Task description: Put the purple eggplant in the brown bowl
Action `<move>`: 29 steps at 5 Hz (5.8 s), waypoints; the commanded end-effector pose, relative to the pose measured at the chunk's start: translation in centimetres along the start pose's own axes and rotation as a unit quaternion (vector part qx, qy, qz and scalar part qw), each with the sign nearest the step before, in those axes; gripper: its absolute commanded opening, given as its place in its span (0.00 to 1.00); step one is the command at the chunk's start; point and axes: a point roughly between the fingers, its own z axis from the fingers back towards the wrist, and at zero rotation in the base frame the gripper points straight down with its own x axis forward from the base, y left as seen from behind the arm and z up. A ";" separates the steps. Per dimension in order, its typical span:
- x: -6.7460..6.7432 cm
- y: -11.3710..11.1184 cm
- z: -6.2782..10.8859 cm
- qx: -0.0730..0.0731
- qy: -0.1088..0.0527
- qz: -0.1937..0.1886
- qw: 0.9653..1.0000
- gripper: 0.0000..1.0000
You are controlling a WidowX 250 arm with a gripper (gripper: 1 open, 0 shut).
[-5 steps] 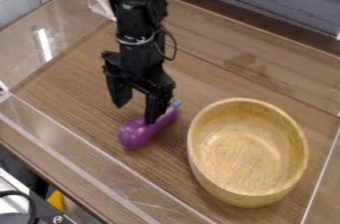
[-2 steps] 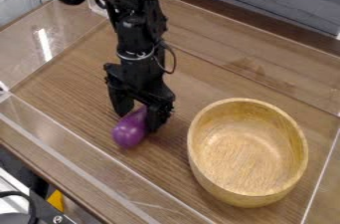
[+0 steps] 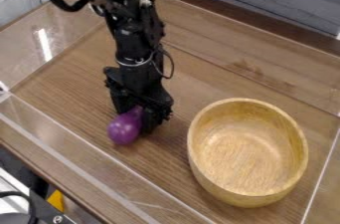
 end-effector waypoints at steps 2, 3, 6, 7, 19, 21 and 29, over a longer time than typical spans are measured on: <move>0.2 -0.1 0.2 0.002 -0.023 0.000 1.000 0.00; 0.2 -0.4 0.3 0.000 -0.027 -0.002 1.000 1.00; -0.1 -0.8 1.2 -0.002 -0.023 -0.002 1.000 0.00; -0.1 -1.0 1.6 -0.003 -0.021 -0.002 1.000 0.00; -0.4 -5.3 7.1 -0.016 -0.024 -0.012 0.999 0.00; -0.6 -7.3 8.1 -0.017 -0.032 -0.029 0.999 0.00; -2.3 -14.4 8.4 -0.029 -0.027 -0.074 0.996 0.00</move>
